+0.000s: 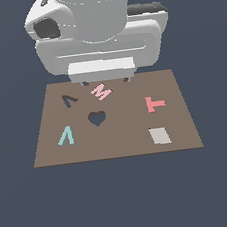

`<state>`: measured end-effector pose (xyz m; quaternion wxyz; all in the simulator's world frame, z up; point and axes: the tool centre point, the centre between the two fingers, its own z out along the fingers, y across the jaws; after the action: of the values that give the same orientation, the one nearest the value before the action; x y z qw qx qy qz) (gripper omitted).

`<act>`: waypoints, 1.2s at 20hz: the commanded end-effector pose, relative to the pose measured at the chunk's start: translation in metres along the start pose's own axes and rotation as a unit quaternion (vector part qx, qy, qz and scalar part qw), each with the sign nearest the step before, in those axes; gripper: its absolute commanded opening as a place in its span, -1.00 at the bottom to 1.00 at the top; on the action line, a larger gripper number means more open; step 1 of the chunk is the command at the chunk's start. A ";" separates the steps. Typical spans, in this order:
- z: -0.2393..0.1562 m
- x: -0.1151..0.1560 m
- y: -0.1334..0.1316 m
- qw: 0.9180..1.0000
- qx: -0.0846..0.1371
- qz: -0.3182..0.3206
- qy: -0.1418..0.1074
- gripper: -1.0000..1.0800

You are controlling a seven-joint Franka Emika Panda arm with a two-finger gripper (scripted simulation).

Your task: Insert a designated object into the corresponding slot on a board.

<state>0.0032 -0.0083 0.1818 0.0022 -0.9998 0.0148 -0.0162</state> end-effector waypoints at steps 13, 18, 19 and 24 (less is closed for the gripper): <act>0.032 0.015 0.033 1.000 -0.001 0.001 -0.004 0.92; 0.062 0.030 0.063 1.000 -0.002 0.002 -0.007 0.92; 0.069 0.033 0.069 1.000 -0.002 0.003 -0.008 0.92; 0.100 0.048 0.100 1.000 -0.002 0.004 -0.012 0.92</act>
<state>0.0471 -0.1010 0.0920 0.0004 -0.9998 0.0187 -0.0048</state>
